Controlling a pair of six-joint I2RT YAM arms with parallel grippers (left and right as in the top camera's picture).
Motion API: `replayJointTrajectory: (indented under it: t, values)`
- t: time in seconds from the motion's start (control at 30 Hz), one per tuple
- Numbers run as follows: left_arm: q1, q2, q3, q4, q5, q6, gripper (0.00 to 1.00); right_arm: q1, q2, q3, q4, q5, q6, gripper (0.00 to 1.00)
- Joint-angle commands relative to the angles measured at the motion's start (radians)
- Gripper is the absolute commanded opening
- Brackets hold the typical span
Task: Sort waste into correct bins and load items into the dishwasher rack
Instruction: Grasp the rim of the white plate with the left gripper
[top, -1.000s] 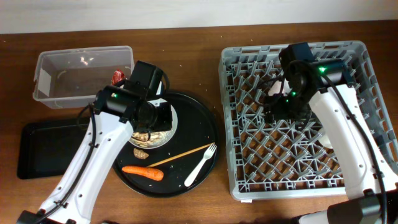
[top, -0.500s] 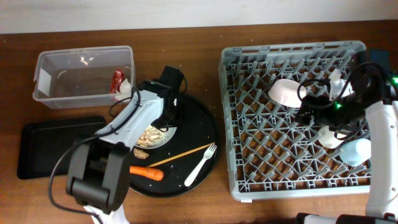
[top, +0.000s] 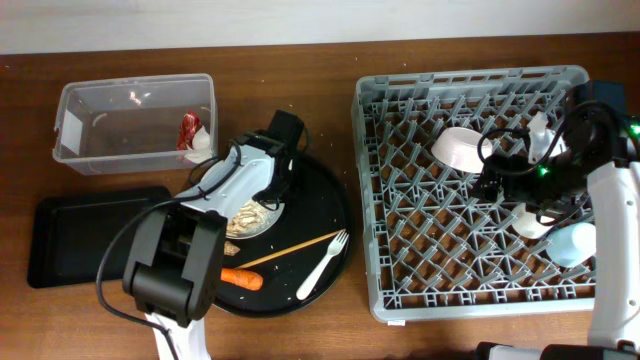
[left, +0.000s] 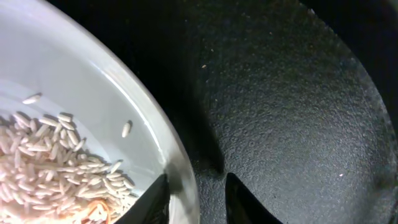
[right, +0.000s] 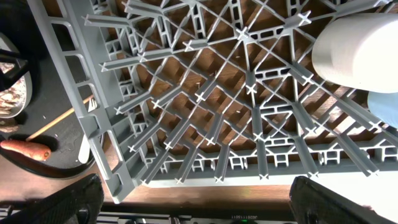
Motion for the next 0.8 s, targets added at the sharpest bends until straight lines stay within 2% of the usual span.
replayJointTrajectory:
  t: [0.0, 0.07, 0.3, 0.47, 0.63, 0.77]
  values:
    - [-0.008, 0.037, -0.006, -0.008, 0.0, 0.005, 0.14, -0.003, -0.011, -0.006, 0.002, -0.013, -0.011, 0.98]
    - [-0.008, 0.037, -0.006, -0.024, -0.018, 0.005, 0.01, -0.003, -0.011, -0.006, 0.002, -0.013, -0.011, 0.98]
    - [-0.008, 0.027, 0.053, -0.145, -0.114, 0.005, 0.01, -0.003, -0.011, -0.006, 0.002, -0.012, -0.011, 0.98]
    - [-0.008, 0.019, 0.183, -0.329, -0.168, 0.005, 0.01, -0.003, -0.011, -0.006, 0.002, -0.012, -0.011, 0.98]
    - [-0.008, 0.018, 0.27, -0.449, -0.168, -0.019, 0.01, -0.003, -0.011, -0.006, 0.002, -0.012, -0.011, 0.98]
    - [-0.017, 0.018, 0.277, -0.478, -0.191, -0.023, 0.01, -0.003, -0.011, -0.006, 0.002, -0.013, -0.011, 0.98]
